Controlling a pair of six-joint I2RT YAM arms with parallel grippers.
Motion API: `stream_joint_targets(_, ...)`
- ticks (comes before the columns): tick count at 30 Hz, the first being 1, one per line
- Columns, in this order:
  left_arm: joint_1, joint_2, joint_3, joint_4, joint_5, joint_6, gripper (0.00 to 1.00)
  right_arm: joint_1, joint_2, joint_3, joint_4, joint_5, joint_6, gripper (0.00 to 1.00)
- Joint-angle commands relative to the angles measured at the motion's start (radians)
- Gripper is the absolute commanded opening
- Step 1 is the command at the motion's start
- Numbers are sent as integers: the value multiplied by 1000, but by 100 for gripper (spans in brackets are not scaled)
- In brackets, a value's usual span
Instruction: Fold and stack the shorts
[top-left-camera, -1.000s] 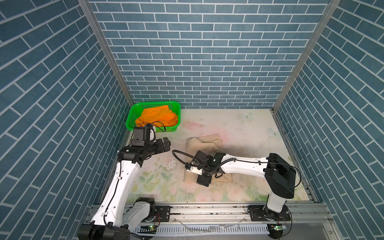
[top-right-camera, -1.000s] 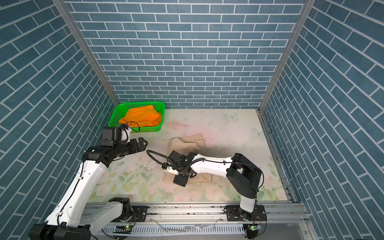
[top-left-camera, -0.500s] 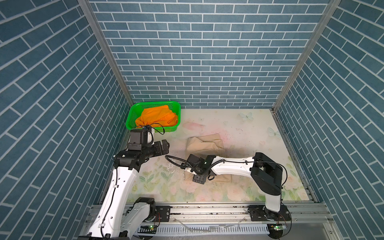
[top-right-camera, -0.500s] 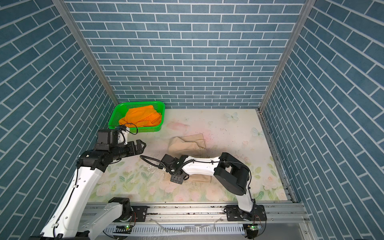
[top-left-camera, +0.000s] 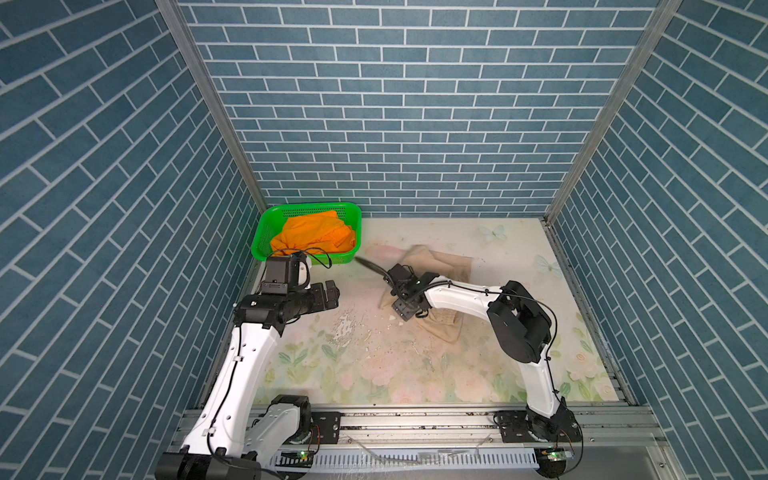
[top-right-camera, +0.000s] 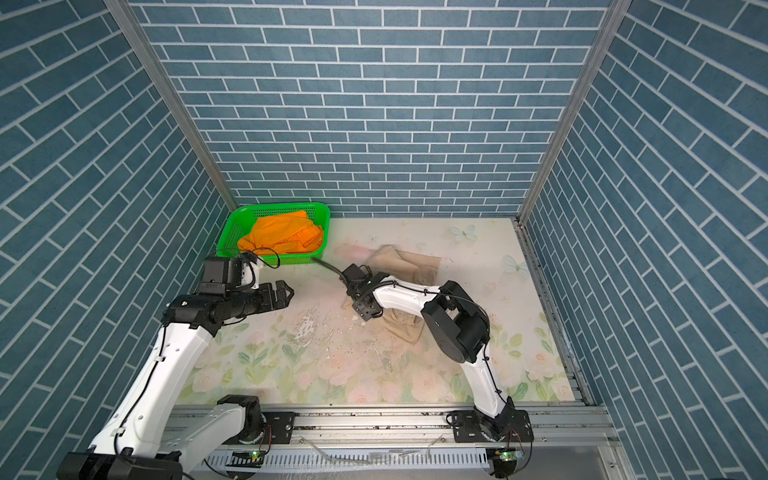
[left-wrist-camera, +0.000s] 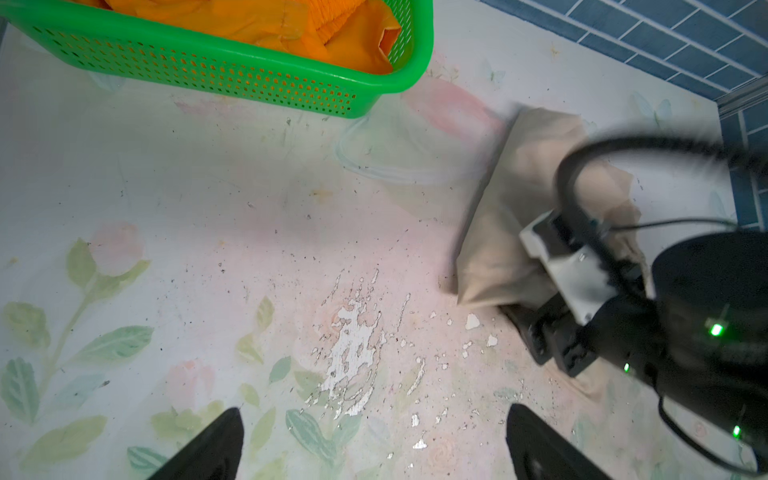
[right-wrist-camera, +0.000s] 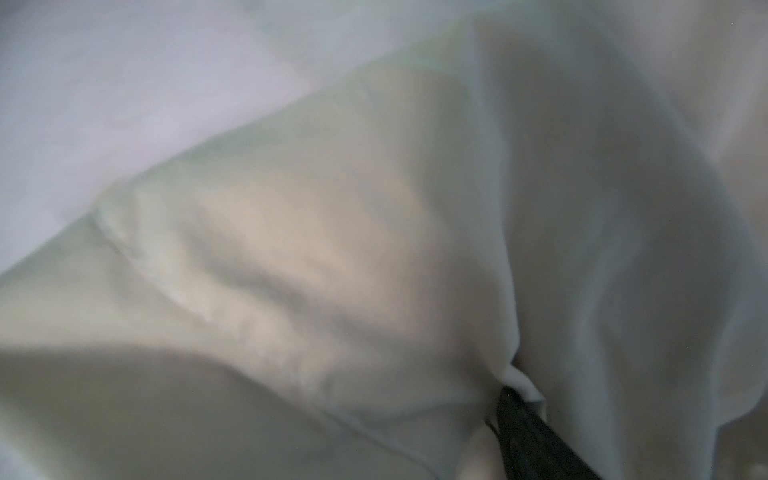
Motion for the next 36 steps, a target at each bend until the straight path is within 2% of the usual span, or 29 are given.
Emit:
stream_joint_targets(1,6,17,-10,-2,19,11,100,-106,48,90,-54,33,118,78)
stream_joint_targets(8,6,52,-2,1,27,15,100,-329,180,288,-86,35,140,78)
stream_joint_targets(13,6,49,-13,42,75,15,100,-454,267,431,-141,51,124,77)
stream_joint_targets(15,6,42,-24,65,90,8,100,-485,271,451,-146,23,104,78)
stream_joint_targets(18,6,42,-35,81,97,2,100,-490,212,381,-51,-38,13,80)
stream_joint_targets(21,6,52,-29,71,79,13,100,-485,143,322,8,-155,20,82)
stream_joint_targets(23,6,65,-17,59,67,20,100,-467,99,291,29,-185,42,83)
stream_joint_targets(25,6,73,-7,49,58,22,100,-436,81,263,39,-161,48,84)
stream_joint_targets(29,6,68,-18,60,61,17,100,-374,40,234,-19,-35,60,85)
stream_joint_targets(36,6,70,-31,65,73,20,100,-369,6,119,-45,81,97,85)
